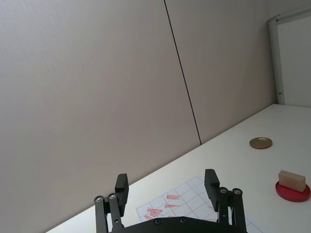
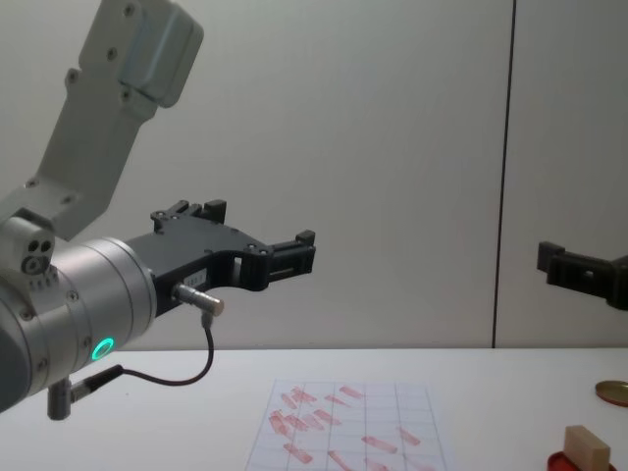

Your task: Use the one hand to pick up the stamp and affix it onto the A4 paper.

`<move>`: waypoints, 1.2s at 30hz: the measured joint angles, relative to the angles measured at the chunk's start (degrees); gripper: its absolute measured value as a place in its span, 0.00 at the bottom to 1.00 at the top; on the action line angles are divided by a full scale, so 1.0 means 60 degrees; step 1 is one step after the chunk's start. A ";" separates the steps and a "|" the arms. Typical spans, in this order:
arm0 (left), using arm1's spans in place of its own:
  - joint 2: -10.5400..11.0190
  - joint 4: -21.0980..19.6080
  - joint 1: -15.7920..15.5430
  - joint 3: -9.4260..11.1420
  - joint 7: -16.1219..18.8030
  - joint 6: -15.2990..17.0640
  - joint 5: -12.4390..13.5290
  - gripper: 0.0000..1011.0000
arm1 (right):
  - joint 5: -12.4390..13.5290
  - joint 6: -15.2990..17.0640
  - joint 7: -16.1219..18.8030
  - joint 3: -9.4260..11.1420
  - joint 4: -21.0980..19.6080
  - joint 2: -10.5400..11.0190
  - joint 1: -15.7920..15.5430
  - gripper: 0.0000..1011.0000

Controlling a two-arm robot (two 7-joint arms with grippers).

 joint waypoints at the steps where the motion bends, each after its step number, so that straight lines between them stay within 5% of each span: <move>1: 0.0000 0.0000 0.0000 0.0000 0.0000 0.0000 0.0000 0.98 | 0.0000 0.0000 0.0000 0.0000 0.0000 0.0000 0.0000 0.99; 36: 0.0000 0.0000 0.0000 0.0000 0.0000 0.0000 0.0000 0.98 | 0.0000 0.0000 0.0001 0.0001 0.0000 0.0000 0.0001 0.99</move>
